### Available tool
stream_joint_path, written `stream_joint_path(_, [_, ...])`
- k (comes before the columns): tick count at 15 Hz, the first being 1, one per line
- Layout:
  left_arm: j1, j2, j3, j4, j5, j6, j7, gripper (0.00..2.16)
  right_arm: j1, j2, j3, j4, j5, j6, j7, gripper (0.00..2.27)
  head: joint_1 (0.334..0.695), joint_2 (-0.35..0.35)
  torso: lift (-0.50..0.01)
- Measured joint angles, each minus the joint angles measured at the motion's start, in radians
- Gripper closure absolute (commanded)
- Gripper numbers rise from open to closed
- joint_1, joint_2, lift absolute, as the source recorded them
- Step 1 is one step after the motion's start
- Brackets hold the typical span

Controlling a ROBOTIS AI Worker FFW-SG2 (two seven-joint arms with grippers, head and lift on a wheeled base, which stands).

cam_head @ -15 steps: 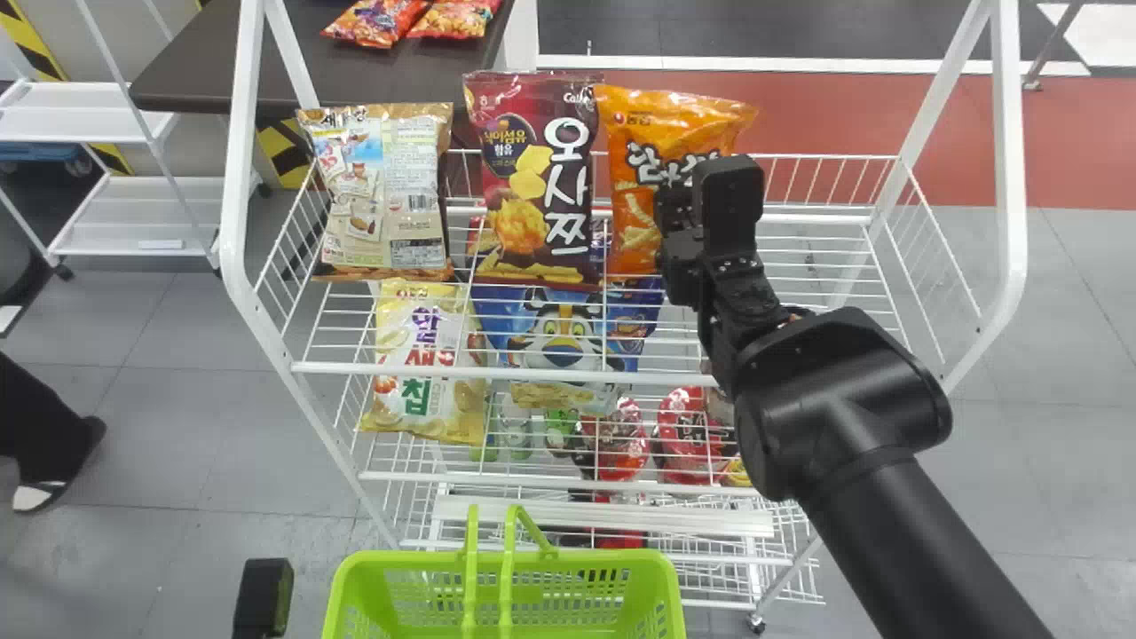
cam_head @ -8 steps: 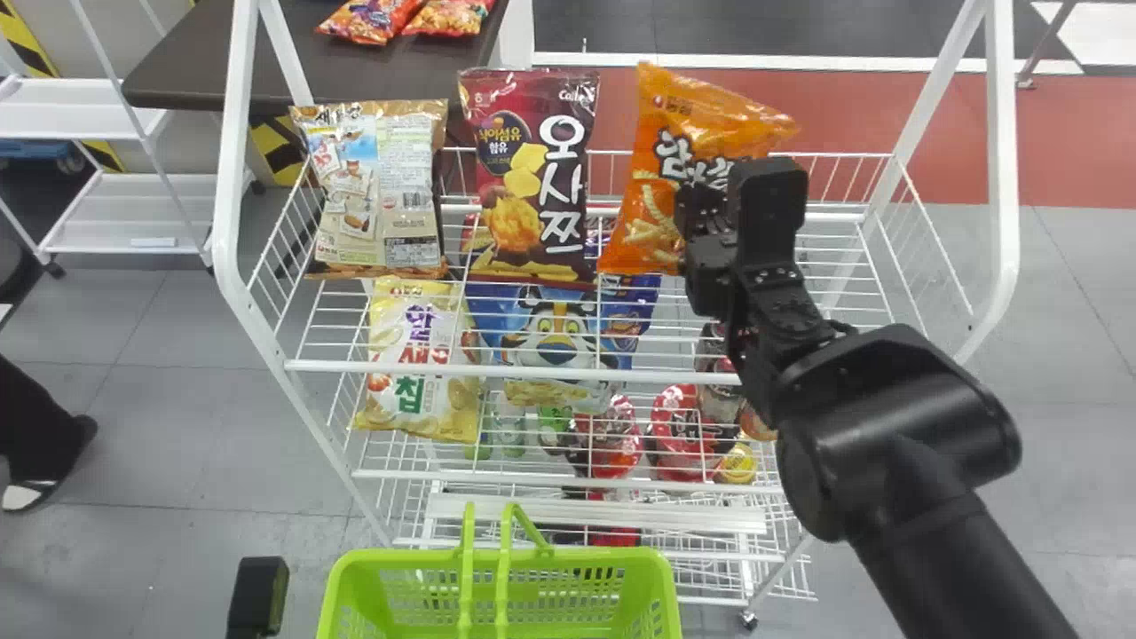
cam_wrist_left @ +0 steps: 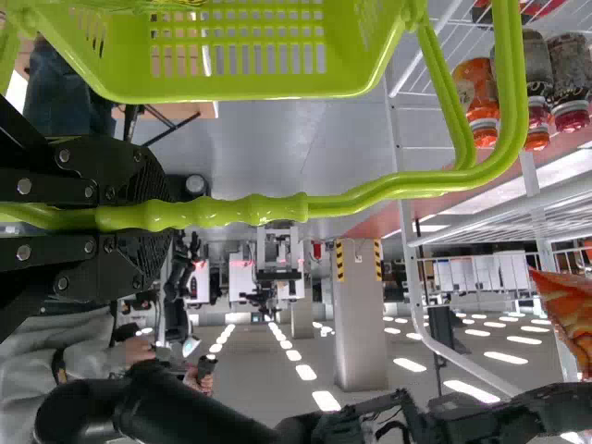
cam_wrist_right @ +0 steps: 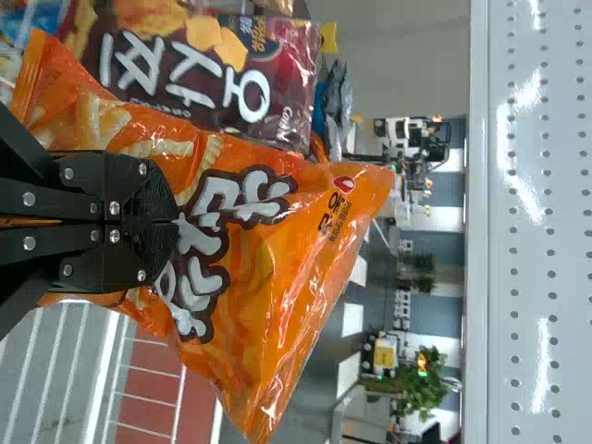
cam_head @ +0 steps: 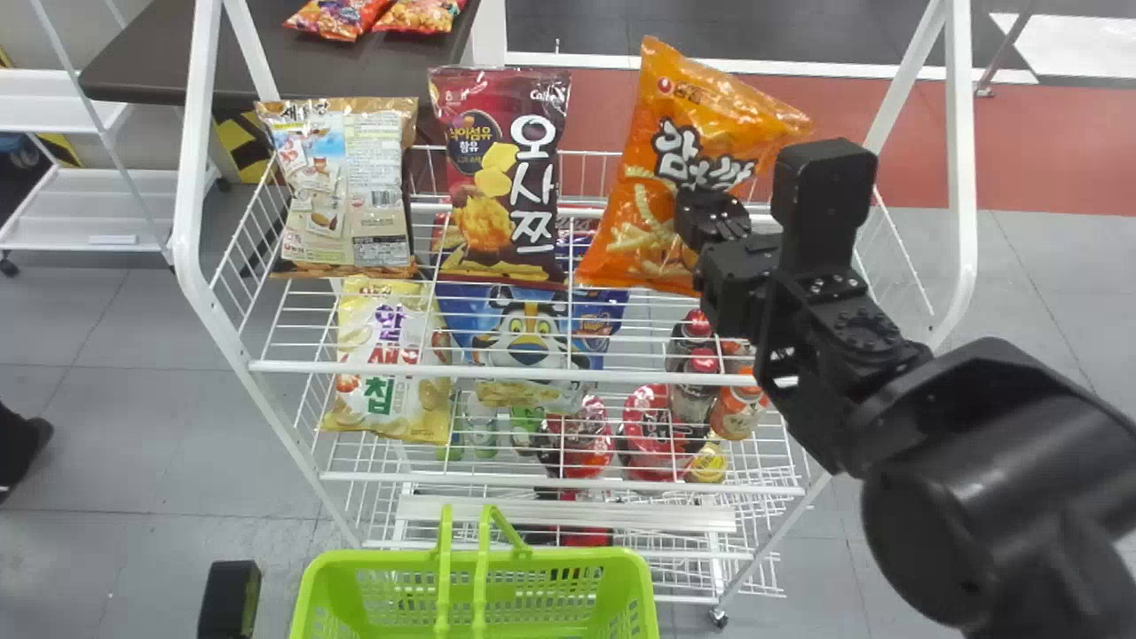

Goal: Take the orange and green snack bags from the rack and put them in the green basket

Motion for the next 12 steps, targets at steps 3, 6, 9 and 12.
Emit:
stream_joint_path(3, [-0.001, -0.003, -0.002, 0.001, -0.001, -0.002, 0.001, 2.15, 0.072, -0.045, -0.029, -0.16, -0.052, 0.196, -0.012, 1.86, 0.695, -0.051, 0.0])
stream_joint_path(6, [-0.006, -0.005, -0.004, 0.006, -0.001, -0.003, 0.007, 2.15, 0.145, -0.08, -0.072, -0.277, -0.106, 0.35, -0.012, 1.86, 0.695, -0.069, 0.0])
stream_joint_path(9, [-0.008, -0.006, -0.005, 0.009, -0.001, -0.005, 0.011, 2.15, 0.21, -0.097, -0.112, -0.362, -0.157, 0.479, -0.012, 1.85, 0.695, -0.091, 0.0])
stream_joint_path(12, [-0.011, -0.007, -0.007, 0.011, -0.002, -0.006, 0.013, 2.15, 0.265, -0.098, -0.12, -0.397, -0.202, 0.58, 0.0, 1.86, 0.695, -0.093, 0.0])
